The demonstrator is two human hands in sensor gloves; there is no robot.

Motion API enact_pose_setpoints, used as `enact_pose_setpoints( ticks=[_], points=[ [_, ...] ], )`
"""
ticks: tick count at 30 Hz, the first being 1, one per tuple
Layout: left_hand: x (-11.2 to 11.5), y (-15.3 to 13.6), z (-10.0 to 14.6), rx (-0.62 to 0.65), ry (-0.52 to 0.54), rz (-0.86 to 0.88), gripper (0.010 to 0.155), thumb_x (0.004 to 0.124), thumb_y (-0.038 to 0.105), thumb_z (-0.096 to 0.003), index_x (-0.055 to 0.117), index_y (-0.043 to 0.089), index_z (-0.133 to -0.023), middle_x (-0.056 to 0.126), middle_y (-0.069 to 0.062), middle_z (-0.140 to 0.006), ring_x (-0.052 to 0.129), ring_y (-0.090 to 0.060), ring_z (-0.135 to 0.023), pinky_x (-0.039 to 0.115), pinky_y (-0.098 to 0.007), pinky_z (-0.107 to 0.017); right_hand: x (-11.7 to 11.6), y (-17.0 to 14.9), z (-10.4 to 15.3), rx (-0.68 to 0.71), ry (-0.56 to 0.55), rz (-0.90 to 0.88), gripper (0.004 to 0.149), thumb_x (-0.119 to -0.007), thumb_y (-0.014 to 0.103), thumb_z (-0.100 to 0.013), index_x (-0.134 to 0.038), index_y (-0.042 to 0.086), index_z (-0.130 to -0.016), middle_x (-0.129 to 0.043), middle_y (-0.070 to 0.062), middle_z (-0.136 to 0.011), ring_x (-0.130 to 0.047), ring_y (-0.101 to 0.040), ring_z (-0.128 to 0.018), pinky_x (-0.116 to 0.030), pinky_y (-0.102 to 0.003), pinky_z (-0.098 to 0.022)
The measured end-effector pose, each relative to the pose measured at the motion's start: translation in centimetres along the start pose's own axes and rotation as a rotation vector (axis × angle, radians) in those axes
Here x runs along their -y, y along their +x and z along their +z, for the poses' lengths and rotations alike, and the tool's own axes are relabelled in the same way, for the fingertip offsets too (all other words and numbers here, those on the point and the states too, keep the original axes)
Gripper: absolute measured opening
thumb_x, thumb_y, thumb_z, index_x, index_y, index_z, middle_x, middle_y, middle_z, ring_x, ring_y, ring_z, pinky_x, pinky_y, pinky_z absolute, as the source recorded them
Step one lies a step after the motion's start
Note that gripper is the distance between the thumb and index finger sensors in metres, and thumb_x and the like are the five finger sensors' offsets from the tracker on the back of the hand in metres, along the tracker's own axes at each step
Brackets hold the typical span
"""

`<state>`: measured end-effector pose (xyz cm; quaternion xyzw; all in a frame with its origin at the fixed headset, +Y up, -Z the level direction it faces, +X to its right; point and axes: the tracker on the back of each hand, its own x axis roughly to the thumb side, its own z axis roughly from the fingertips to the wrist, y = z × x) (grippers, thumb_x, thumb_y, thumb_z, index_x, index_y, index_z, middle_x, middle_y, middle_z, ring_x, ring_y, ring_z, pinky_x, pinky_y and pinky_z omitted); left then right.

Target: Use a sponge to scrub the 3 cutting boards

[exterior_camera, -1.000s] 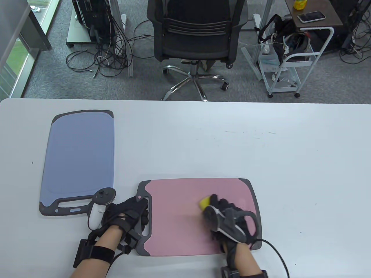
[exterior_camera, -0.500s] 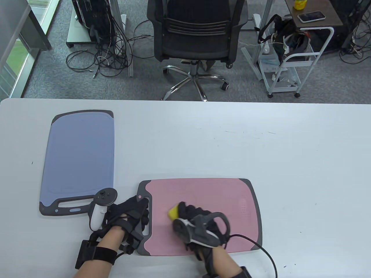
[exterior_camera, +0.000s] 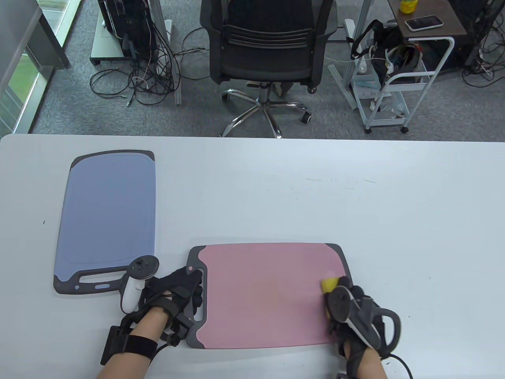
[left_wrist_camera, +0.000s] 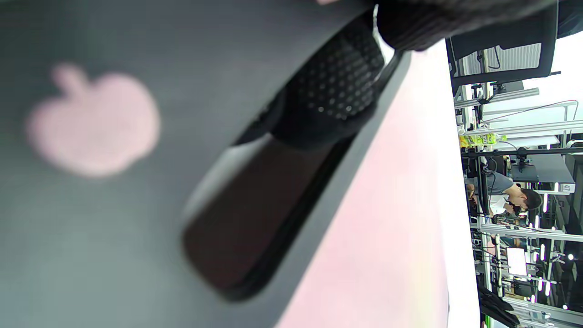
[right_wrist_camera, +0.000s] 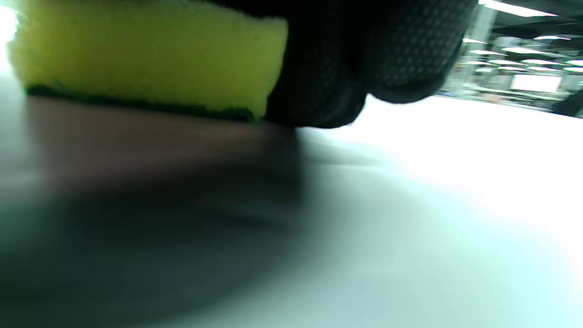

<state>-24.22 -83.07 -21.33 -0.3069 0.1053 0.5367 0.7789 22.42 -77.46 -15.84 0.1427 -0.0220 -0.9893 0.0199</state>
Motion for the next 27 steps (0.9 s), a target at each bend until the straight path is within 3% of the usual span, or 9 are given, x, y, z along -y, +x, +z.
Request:
enact_pose_setpoints(
  ticks=[4,6,7,11,13,15,20,25,27],
  points=[
    [0.0,0.1,-0.1,-0.001,-0.007,0.001,0.051,0.072,0.056,-0.0587,0.072,0.017,-0.092,0.097,0.005,-0.065,0.110,-0.003,-0.040,0.103,-0.026,-0.029,0.5,3.0,0.0,0.057,0.013,0.032,0.067,-0.075,0.050,-0.051,-0.071,0.005,-0.100,-0.086,-0.016,-0.076,-0.093,-0.027,-0.052,-0.080,-0.045,-0.043],
    [0.0,0.0,-0.1,0.000,-0.002,-0.001,0.051,0.072,0.056,-0.0585,0.072,0.017,-0.092,0.097,0.005,-0.065,0.110,-0.003,-0.040,0.103,-0.026,-0.029,1.0,8.2,0.8,0.292,0.017,0.070,0.067,-0.070,0.053,-0.052,-0.069,0.007,-0.101,-0.086,-0.013,-0.077,-0.094,-0.023,-0.053,-0.082,-0.042,-0.043],
    [0.0,0.0,-0.1,0.000,-0.001,-0.002,0.051,0.072,0.056,-0.0585,0.072,0.017,-0.092,0.097,0.005,-0.065,0.110,-0.003,-0.040,0.103,-0.026,-0.029,1.4,10.7,1.7,0.325,-0.022,0.053,0.067,-0.072,0.053,-0.051,-0.070,0.008,-0.101,-0.085,-0.013,-0.077,-0.093,-0.024,-0.053,-0.081,-0.043,-0.044],
    [-0.1,0.0,-0.3,-0.001,-0.026,0.015,0.051,0.072,0.055,-0.0587,0.071,0.016,-0.093,0.097,0.004,-0.066,0.110,-0.004,-0.041,0.103,-0.027,-0.030,2.5,21.9,6.8,0.752,-0.029,-0.022,0.068,-0.072,0.055,-0.050,-0.068,0.011,-0.102,-0.084,-0.012,-0.078,-0.093,-0.022,-0.054,-0.081,-0.042,-0.045],
    [-0.1,0.0,-0.2,0.000,-0.028,0.016,0.052,0.072,0.055,-0.0585,0.071,0.016,-0.093,0.097,0.004,-0.066,0.110,-0.004,-0.042,0.103,-0.027,-0.030,2.7,25.3,9.2,0.937,-0.040,-0.055,0.068,-0.072,0.056,-0.049,-0.068,0.014,-0.102,-0.084,-0.010,-0.078,-0.092,-0.021,-0.055,-0.081,-0.041,-0.045],
    [-0.1,0.0,-0.2,0.000,-0.028,0.017,0.052,0.072,0.055,-0.0584,0.071,0.016,-0.093,0.097,0.003,-0.066,0.110,-0.004,-0.041,0.103,-0.027,-0.030,2.8,26.1,9.8,0.923,-0.076,-0.018,0.068,-0.072,0.056,-0.048,-0.070,0.012,-0.100,-0.085,-0.010,-0.077,-0.093,-0.021,-0.053,-0.082,-0.042,-0.044],
    [0.0,0.0,-0.2,0.000,-0.035,0.021,0.052,0.072,0.055,-0.0585,0.071,0.016,-0.093,0.097,0.003,-0.067,0.110,-0.005,-0.042,0.103,-0.028,-0.031,2.2,17.7,5.3,0.645,0.014,-0.023,0.067,-0.072,0.057,-0.049,-0.067,0.019,-0.103,-0.083,-0.006,-0.081,-0.092,-0.020,-0.057,-0.081,-0.041,-0.046],
    [0.0,0.0,-0.2,0.000,-0.023,0.012,0.052,0.072,0.055,-0.0584,0.071,0.017,-0.093,0.097,0.004,-0.066,0.110,-0.004,-0.041,0.102,-0.027,-0.030,0.3,2.2,1.6,0.127,0.047,-0.052,0.066,-0.074,0.055,-0.049,-0.070,0.014,-0.102,-0.084,-0.009,-0.079,-0.093,-0.022,-0.054,-0.081,-0.043,-0.044],
    [0.0,0.1,-0.2,-0.002,-0.021,0.008,0.052,0.072,0.056,-0.0586,0.071,0.017,-0.093,0.097,0.004,-0.066,0.110,-0.003,-0.041,0.103,-0.027,-0.030,-0.1,-1.5,1.3,-0.016,0.065,-0.080,0.067,-0.075,0.053,-0.050,-0.069,0.013,-0.103,-0.085,-0.012,-0.079,-0.093,-0.025,-0.054,-0.081,-0.044,-0.044]
  ],
)
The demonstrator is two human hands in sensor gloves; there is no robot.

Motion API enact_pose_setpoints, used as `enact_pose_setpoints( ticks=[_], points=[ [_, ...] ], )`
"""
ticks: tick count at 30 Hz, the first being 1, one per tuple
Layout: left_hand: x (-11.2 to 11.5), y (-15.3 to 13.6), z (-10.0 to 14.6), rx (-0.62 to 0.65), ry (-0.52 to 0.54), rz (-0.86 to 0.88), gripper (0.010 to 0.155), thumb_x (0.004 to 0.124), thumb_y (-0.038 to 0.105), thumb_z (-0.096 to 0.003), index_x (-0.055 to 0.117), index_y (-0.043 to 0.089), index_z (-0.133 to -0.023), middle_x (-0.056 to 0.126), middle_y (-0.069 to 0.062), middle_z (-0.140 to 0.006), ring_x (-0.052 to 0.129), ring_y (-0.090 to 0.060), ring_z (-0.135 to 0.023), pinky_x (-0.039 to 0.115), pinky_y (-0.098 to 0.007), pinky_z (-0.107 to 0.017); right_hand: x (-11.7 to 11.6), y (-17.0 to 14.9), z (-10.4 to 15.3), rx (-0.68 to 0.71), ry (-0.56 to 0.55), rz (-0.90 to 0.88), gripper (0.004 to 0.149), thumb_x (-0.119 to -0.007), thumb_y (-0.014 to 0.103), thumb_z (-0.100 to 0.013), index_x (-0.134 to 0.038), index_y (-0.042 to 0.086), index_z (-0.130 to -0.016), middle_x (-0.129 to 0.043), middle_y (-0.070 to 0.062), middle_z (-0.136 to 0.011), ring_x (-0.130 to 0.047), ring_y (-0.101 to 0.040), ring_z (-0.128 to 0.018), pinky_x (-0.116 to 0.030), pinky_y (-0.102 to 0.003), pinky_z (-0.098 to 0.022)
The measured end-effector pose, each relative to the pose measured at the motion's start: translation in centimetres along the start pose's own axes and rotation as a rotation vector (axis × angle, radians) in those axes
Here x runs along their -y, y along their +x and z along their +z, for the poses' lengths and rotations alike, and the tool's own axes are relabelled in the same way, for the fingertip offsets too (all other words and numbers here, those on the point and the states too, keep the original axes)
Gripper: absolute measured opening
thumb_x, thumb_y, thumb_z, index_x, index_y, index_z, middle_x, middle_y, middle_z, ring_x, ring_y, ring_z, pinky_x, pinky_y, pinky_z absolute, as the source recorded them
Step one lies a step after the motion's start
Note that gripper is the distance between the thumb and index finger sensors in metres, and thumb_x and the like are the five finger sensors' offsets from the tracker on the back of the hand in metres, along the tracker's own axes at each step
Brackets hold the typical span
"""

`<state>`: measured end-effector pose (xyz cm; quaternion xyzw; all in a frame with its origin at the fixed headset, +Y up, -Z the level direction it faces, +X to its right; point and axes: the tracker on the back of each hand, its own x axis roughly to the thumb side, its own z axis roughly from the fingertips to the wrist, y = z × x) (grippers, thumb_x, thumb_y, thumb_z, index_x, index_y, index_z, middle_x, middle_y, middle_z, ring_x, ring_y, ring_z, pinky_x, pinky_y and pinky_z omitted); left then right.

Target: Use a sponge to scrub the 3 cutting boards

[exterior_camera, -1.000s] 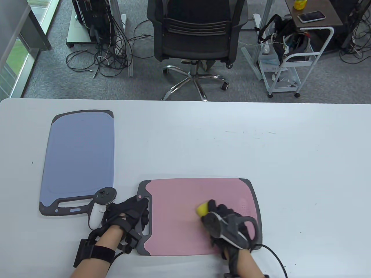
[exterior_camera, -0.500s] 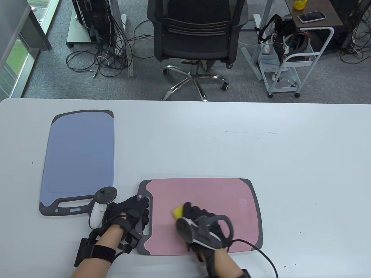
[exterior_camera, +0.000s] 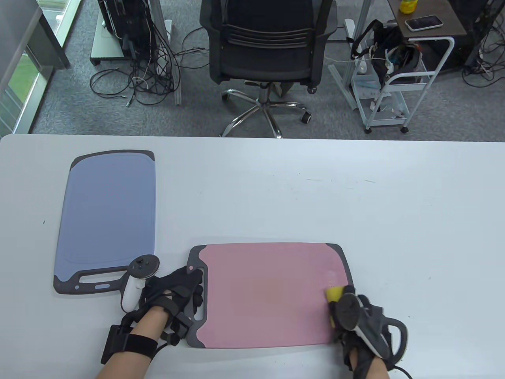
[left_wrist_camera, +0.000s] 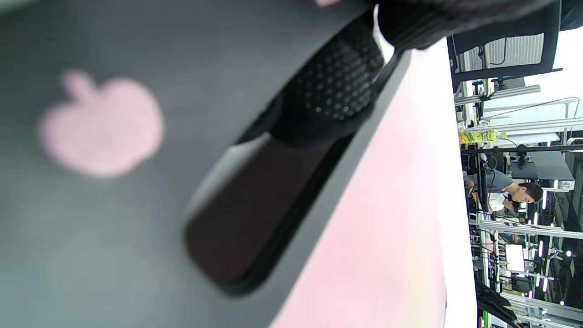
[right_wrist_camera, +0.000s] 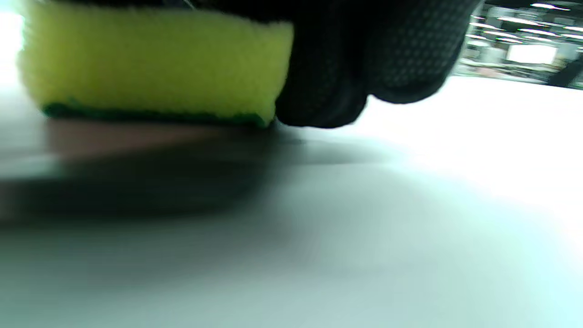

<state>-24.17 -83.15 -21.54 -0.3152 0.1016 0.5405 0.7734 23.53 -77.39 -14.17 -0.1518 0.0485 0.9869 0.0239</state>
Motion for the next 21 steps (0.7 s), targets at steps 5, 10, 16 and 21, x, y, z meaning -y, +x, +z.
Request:
enact_pose_setpoints(
  ticks=[5,10,16,21],
  points=[
    [0.0,0.0,0.0,0.002,0.004,-0.006,0.052,0.071,0.056,-0.0585,0.071,0.017,-0.093,0.097,0.005,-0.066,0.110,-0.003,-0.041,0.102,-0.026,-0.030,0.4,6.0,0.8,0.246,-0.015,0.102,0.068,-0.073,0.055,-0.050,-0.070,0.010,-0.101,-0.086,-0.011,-0.077,-0.094,-0.022,-0.053,-0.083,-0.041,-0.043],
    [-0.1,0.0,0.0,0.001,-0.009,0.007,0.052,0.072,0.055,-0.0585,0.071,0.017,-0.093,0.097,0.004,-0.066,0.110,-0.004,-0.041,0.102,-0.027,-0.030,0.2,21.2,6.2,0.713,0.001,0.008,0.069,-0.074,0.054,-0.050,-0.069,0.009,-0.101,-0.084,-0.013,-0.077,-0.093,-0.023,-0.053,-0.081,-0.042,-0.044],
    [-0.1,0.0,0.0,0.002,-0.020,0.016,0.052,0.072,0.055,-0.0584,0.071,0.016,-0.093,0.096,0.003,-0.067,0.110,-0.005,-0.042,0.102,-0.028,-0.031,0.1,26.4,9.1,0.929,-0.029,0.093,0.068,-0.071,0.058,-0.049,-0.067,0.018,-0.103,-0.083,-0.006,-0.080,-0.092,-0.019,-0.056,-0.082,-0.040,-0.046],
    [0.0,0.1,0.0,0.000,-0.020,0.016,0.052,0.072,0.055,-0.0584,0.071,0.016,-0.093,0.097,0.003,-0.067,0.110,-0.005,-0.042,0.102,-0.028,-0.031,0.2,14.8,3.6,0.548,-0.025,0.100,0.067,-0.071,0.057,-0.049,-0.066,0.019,-0.103,-0.083,-0.006,-0.081,-0.093,-0.021,-0.056,-0.082,-0.041,-0.045]
  ],
)
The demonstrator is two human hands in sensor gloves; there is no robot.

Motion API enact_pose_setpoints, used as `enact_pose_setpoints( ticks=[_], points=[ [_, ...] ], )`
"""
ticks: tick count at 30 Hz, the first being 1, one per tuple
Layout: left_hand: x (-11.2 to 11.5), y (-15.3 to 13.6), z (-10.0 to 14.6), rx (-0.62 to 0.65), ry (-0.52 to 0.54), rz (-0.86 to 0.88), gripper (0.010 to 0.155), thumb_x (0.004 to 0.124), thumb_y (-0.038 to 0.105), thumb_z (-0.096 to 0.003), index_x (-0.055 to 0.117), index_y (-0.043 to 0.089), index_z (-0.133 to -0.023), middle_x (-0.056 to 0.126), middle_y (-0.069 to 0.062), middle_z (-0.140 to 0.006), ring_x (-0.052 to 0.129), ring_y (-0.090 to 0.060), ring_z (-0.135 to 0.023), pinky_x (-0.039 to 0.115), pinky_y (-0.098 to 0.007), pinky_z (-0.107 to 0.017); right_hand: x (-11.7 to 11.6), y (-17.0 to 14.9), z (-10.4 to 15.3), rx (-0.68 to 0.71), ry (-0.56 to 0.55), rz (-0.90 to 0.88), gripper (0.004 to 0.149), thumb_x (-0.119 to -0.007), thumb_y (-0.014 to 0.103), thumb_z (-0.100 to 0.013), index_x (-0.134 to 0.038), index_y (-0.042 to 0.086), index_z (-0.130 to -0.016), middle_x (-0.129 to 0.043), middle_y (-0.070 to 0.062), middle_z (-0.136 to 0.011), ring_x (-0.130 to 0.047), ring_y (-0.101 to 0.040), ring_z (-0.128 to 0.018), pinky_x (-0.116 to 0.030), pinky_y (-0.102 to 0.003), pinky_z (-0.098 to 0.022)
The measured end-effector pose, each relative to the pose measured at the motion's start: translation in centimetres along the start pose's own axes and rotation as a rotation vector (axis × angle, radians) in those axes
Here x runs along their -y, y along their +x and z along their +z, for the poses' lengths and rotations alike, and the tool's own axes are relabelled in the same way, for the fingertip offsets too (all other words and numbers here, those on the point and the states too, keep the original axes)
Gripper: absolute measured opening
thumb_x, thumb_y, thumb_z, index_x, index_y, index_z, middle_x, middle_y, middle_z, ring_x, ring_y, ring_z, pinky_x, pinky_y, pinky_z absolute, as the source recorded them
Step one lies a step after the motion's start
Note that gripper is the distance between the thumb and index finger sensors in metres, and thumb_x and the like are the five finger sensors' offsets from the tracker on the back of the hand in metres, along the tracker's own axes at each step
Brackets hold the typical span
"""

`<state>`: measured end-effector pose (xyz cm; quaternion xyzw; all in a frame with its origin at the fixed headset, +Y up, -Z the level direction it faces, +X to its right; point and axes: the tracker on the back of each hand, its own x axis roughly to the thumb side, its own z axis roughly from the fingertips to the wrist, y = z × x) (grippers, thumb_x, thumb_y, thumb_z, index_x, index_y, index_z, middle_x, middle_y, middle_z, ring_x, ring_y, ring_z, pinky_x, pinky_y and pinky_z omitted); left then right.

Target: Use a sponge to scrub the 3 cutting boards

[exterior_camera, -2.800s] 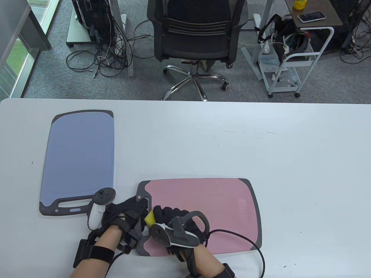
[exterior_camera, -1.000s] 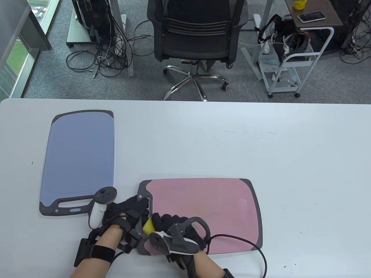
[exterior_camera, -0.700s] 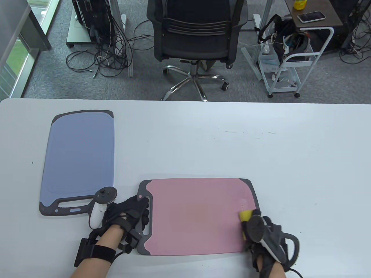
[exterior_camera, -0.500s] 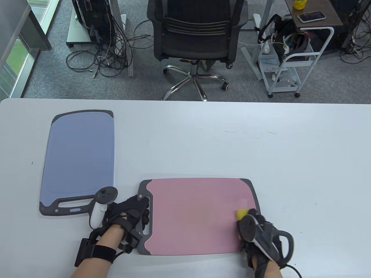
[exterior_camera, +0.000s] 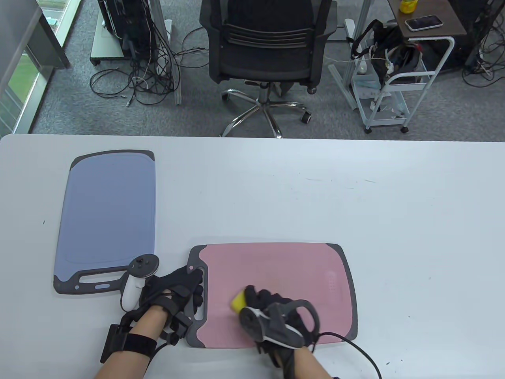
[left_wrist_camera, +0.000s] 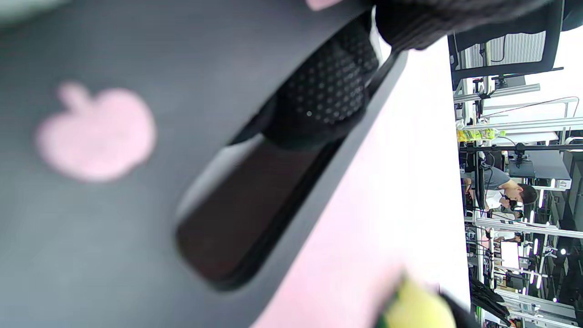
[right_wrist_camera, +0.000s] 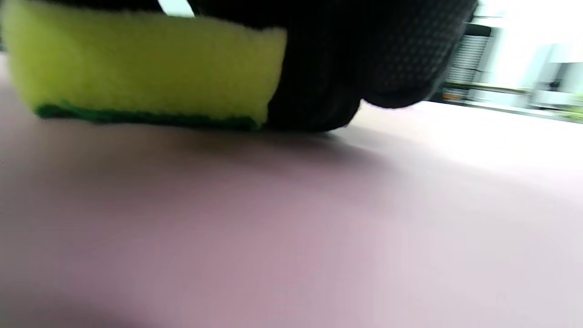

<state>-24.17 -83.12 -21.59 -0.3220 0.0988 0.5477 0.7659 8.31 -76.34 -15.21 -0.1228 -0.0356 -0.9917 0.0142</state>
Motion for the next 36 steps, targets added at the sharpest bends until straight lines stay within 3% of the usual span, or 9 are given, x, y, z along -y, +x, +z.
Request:
enact_pose_setpoints(
  ticks=[4,7,9,11,18,21,24,33,36],
  points=[
    [0.0,0.0,-0.1,-0.001,0.004,-0.009,0.052,0.072,0.055,-0.0585,0.071,0.017,-0.093,0.097,0.004,-0.066,0.110,-0.005,-0.041,0.103,-0.028,-0.030,-1.6,-11.3,4.2,-0.408,0.031,-0.083,0.067,-0.074,0.054,-0.049,-0.069,0.014,-0.102,-0.083,-0.010,-0.079,-0.092,-0.024,-0.054,-0.081,-0.044,-0.044],
    [0.0,0.1,-0.1,0.001,0.016,-0.021,0.052,0.072,0.056,-0.0586,0.072,0.017,-0.093,0.097,0.004,-0.066,0.110,-0.004,-0.041,0.102,-0.027,-0.029,-2.0,-13.7,5.7,-0.500,0.027,-0.153,0.067,-0.074,0.054,-0.050,-0.067,0.012,-0.103,-0.084,-0.012,-0.078,-0.093,-0.024,-0.053,-0.081,-0.043,-0.043],
    [0.0,0.2,-0.1,0.000,0.023,-0.023,0.052,0.072,0.056,-0.0584,0.072,0.017,-0.093,0.097,0.005,-0.065,0.110,-0.003,-0.040,0.103,-0.027,-0.029,-1.6,-11.7,4.7,-0.462,-0.014,-0.132,0.068,-0.077,0.049,-0.049,-0.071,0.005,-0.101,-0.084,-0.020,-0.075,-0.093,-0.029,-0.051,-0.080,-0.047,-0.042],
    [0.0,0.1,-0.1,0.001,0.013,-0.017,0.052,0.072,0.056,-0.0585,0.071,0.017,-0.093,0.097,0.004,-0.066,0.110,-0.004,-0.041,0.102,-0.027,-0.030,-1.0,-8.1,2.9,-0.215,0.050,-0.034,0.068,-0.072,0.054,-0.051,-0.068,0.009,-0.102,-0.083,-0.014,-0.077,-0.093,-0.023,-0.053,-0.082,-0.042,-0.043],
    [0.0,0.1,-0.1,0.001,0.002,-0.008,0.052,0.072,0.055,-0.0585,0.071,0.016,-0.093,0.097,0.003,-0.066,0.110,-0.005,-0.042,0.102,-0.028,-0.030,0.9,12.0,-1.2,0.333,-0.005,-0.071,0.069,-0.072,0.056,-0.050,-0.067,0.012,-0.102,-0.083,-0.011,-0.077,-0.092,-0.021,-0.052,-0.082,-0.041,-0.044],
    [-0.1,0.1,-0.1,0.001,-0.003,-0.004,0.052,0.072,0.055,-0.0583,0.071,0.016,-0.093,0.097,0.003,-0.067,0.110,-0.006,-0.042,0.102,-0.028,-0.030,1.1,15.0,-1.2,0.387,-0.043,-0.006,0.069,-0.072,0.057,-0.049,-0.070,0.011,-0.101,-0.084,-0.010,-0.075,-0.093,-0.019,-0.051,-0.083,-0.040,-0.043],
    [0.0,0.2,-0.1,0.000,-0.009,0.000,0.052,0.072,0.055,-0.0583,0.071,0.016,-0.093,0.097,0.003,-0.067,0.111,-0.006,-0.042,0.102,-0.029,-0.030,1.0,12.0,-1.3,0.321,-0.012,-0.028,0.068,-0.072,0.058,-0.049,-0.067,0.018,-0.103,-0.083,-0.007,-0.079,-0.093,-0.019,-0.054,-0.082,-0.040,-0.044],
    [0.0,0.4,-0.3,0.001,0.000,-0.017,0.052,0.072,0.055,-0.0586,0.072,0.016,-0.093,0.097,0.003,-0.066,0.111,-0.005,-0.041,0.103,-0.028,-0.029,-1.9,-13.9,6.2,-0.491,0.057,-0.098,0.068,-0.074,0.054,-0.050,-0.067,0.013,-0.103,-0.084,-0.012,-0.078,-0.093,-0.024,-0.052,-0.081,-0.043,-0.043],
    [0.0,0.6,-0.5,0.001,0.005,-0.026,0.052,0.072,0.056,-0.0587,0.072,0.016,-0.092,0.097,0.004,-0.065,0.110,-0.004,-0.041,0.103,-0.027,-0.029,-1.9,-13.5,6.0,-0.488,0.066,-0.093,0.069,-0.074,0.051,-0.050,-0.068,0.006,-0.101,-0.086,-0.014,-0.075,-0.094,-0.025,-0.051,-0.081,-0.044,-0.042]
  ],
)
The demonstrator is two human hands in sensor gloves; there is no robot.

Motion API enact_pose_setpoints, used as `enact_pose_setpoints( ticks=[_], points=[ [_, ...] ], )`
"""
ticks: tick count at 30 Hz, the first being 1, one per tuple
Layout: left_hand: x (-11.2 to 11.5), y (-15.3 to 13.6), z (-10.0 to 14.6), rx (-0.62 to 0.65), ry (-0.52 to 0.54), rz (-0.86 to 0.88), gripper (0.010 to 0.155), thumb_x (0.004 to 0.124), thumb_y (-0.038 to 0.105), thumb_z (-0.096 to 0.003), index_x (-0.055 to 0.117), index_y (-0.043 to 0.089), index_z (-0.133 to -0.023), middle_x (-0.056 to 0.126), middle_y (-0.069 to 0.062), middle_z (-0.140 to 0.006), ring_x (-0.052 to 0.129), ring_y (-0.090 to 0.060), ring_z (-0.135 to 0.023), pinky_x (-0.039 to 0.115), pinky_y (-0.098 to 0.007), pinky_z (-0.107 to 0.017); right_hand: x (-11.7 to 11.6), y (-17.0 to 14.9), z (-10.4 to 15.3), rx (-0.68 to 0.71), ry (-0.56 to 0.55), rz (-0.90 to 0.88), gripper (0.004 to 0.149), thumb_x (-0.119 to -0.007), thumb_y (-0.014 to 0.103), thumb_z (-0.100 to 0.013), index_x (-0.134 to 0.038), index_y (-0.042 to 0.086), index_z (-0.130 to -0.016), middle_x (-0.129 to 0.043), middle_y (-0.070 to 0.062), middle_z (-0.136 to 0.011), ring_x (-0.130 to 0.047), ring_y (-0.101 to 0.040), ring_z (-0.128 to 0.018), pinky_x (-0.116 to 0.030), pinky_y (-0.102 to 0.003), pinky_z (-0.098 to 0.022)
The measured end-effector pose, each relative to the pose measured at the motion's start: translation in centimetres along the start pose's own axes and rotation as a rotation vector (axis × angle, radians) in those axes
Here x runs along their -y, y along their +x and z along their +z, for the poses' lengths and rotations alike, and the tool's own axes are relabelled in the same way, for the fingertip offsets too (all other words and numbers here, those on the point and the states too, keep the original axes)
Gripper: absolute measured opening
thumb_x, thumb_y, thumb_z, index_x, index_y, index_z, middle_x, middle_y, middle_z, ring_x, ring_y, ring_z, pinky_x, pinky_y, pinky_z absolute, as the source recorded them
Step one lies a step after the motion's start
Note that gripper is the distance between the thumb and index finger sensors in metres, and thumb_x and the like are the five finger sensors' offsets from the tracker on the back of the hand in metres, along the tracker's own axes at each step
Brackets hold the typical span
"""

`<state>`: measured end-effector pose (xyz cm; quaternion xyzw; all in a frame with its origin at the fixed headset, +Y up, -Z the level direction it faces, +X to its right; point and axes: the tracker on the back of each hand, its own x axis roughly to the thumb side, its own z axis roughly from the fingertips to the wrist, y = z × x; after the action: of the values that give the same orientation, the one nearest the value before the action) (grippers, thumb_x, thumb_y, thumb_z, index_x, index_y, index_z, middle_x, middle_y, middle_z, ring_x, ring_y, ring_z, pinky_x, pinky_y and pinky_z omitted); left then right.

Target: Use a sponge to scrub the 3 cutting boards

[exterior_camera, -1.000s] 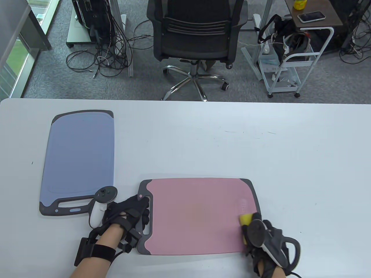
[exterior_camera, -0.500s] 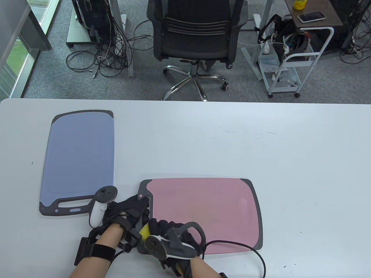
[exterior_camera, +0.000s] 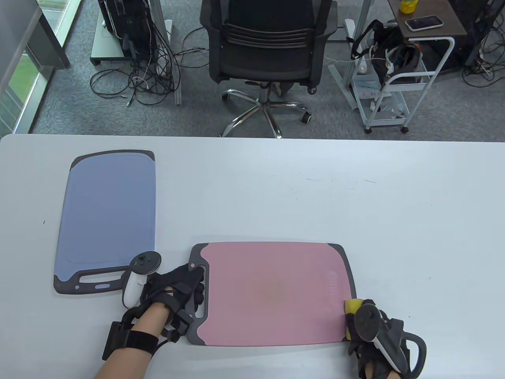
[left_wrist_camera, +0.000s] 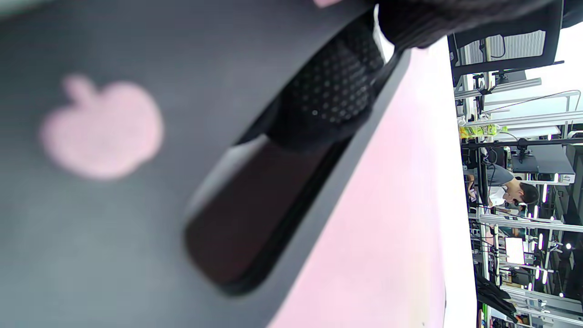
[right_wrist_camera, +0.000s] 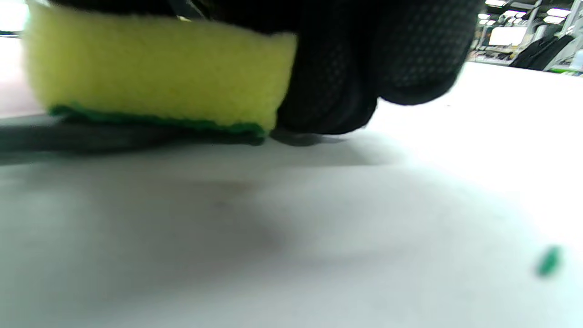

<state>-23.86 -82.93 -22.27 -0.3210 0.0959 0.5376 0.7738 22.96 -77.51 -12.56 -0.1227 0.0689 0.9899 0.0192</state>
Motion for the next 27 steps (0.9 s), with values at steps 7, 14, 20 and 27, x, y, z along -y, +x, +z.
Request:
enact_pose_setpoints(
  ticks=[7,14,20,27],
  points=[
    [-0.1,-0.1,0.0,-0.001,-0.004,0.011,0.052,0.072,0.056,-0.0584,0.072,0.016,-0.093,0.097,0.004,-0.066,0.110,-0.004,-0.041,0.102,-0.028,-0.029,0.6,19.7,3.3,0.616,0.001,-0.012,0.070,-0.074,0.055,-0.049,-0.068,0.008,-0.101,-0.084,-0.013,-0.074,-0.093,-0.022,-0.050,-0.082,-0.041,-0.042],
    [-0.2,-0.1,0.0,-0.004,-0.028,0.031,0.053,0.072,0.055,-0.0580,0.072,0.016,-0.093,0.097,0.003,-0.067,0.111,-0.006,-0.042,0.102,-0.029,-0.031,0.4,27.8,6.5,0.872,-0.079,0.148,0.069,-0.069,0.059,-0.049,-0.065,0.017,-0.103,-0.083,-0.005,-0.077,-0.093,-0.016,-0.053,-0.083,-0.038,-0.044],
    [-0.1,-0.1,0.0,-0.004,-0.019,0.023,0.052,0.072,0.055,-0.0582,0.072,0.016,-0.093,0.097,0.003,-0.067,0.111,-0.006,-0.042,0.102,-0.029,-0.031,0.4,13.2,2.2,0.453,-0.056,0.110,0.068,-0.072,0.057,-0.048,-0.066,0.017,-0.103,-0.084,-0.008,-0.078,-0.093,-0.021,-0.053,-0.082,-0.041,-0.043],
    [-0.1,-0.1,0.0,0.000,0.011,-0.003,0.052,0.072,0.056,-0.0581,0.072,0.017,-0.092,0.097,0.004,-0.065,0.110,-0.004,-0.040,0.102,-0.027,-0.028,-0.3,-0.2,0.5,0.021,-0.014,-0.045,0.069,-0.074,0.052,-0.050,-0.066,0.008,-0.103,-0.085,-0.014,-0.076,-0.093,-0.025,-0.051,-0.081,-0.044,-0.042]
  ],
)
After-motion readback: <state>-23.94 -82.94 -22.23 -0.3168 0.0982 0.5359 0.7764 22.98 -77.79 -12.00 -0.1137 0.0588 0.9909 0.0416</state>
